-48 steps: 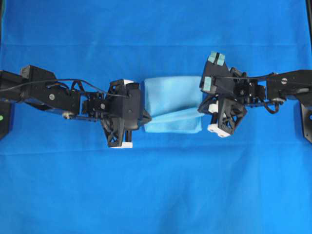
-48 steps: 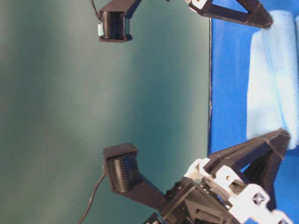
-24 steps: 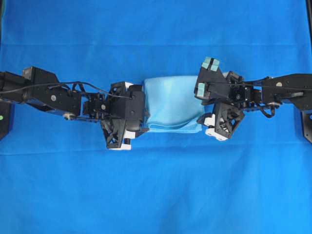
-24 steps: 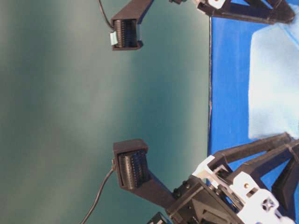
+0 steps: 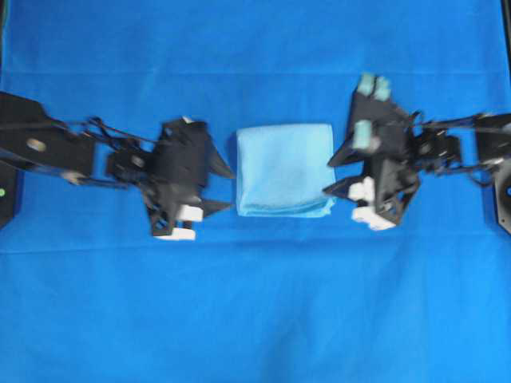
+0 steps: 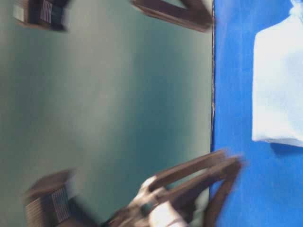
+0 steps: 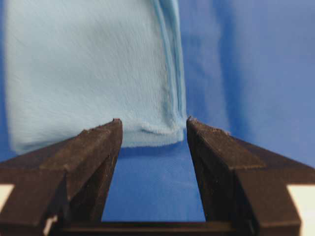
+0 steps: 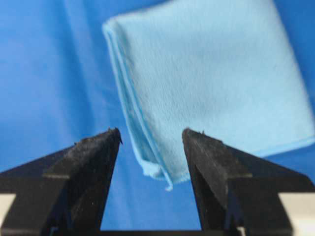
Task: Fold the light blue towel.
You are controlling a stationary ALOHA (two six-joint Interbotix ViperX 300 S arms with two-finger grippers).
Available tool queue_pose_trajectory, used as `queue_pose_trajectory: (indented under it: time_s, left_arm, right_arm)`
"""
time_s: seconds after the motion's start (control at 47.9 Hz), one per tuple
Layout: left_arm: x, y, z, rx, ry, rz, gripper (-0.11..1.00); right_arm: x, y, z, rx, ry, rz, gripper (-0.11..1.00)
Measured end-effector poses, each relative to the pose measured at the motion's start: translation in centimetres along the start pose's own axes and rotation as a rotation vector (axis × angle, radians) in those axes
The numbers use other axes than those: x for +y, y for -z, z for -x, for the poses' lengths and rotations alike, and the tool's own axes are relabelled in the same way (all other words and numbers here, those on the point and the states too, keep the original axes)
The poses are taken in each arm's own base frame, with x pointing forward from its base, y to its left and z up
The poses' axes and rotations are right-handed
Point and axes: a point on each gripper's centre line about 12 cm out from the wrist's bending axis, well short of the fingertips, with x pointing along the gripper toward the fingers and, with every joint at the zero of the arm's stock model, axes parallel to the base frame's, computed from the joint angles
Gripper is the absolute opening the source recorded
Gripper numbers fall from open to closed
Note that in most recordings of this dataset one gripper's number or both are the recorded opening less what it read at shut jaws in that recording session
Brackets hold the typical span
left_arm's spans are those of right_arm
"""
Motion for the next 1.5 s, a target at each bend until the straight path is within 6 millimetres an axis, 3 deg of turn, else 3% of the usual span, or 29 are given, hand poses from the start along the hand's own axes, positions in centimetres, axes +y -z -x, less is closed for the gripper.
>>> queue_pose_trajectory:
  time_s: [0.125,0.355,0.501,0.647,0.855,1.126,1.502]
  left_arm:
    - [0.0,-0.7,2.6,-0.052,-0.003,-0.003,0.53]
    - [0.1,-1.5,8.8,-0.195,-0.01,0.0,0.53]
    - [0.5,-0.8,12.5,-0.276,-0.03,0.008,0.53]
    - [0.8,0.6,15.7,-0.349,-0.05,0.01,0.53]
    - [0.9,3.8,18.3,-0.414,-0.073,0.024,0.53]
    - [0.6,7.6,19.5,-0.445,-0.074,0.046,0.53]
    - [0.6,8.6,19.6,-0.45,-0.079,0.047,0.53]
  right_arm:
    - [0.0,-1.3,3.4,-0.107,-0.007,0.046,0.58]
    - [-0.3,-1.1,9.0,-0.256,-0.015,0.096,0.58]
    - [-0.7,-0.4,11.8,-0.318,-0.008,0.117,0.58]
    - [-1.4,1.3,13.3,-0.362,0.007,0.152,0.58]
    - [-2.5,4.7,14.2,-0.441,0.006,0.159,0.58]
    - [-3.7,8.6,12.9,-0.451,0.005,0.12,0.58]
    - [-3.8,9.7,11.8,-0.444,-0.007,0.119,0.58]
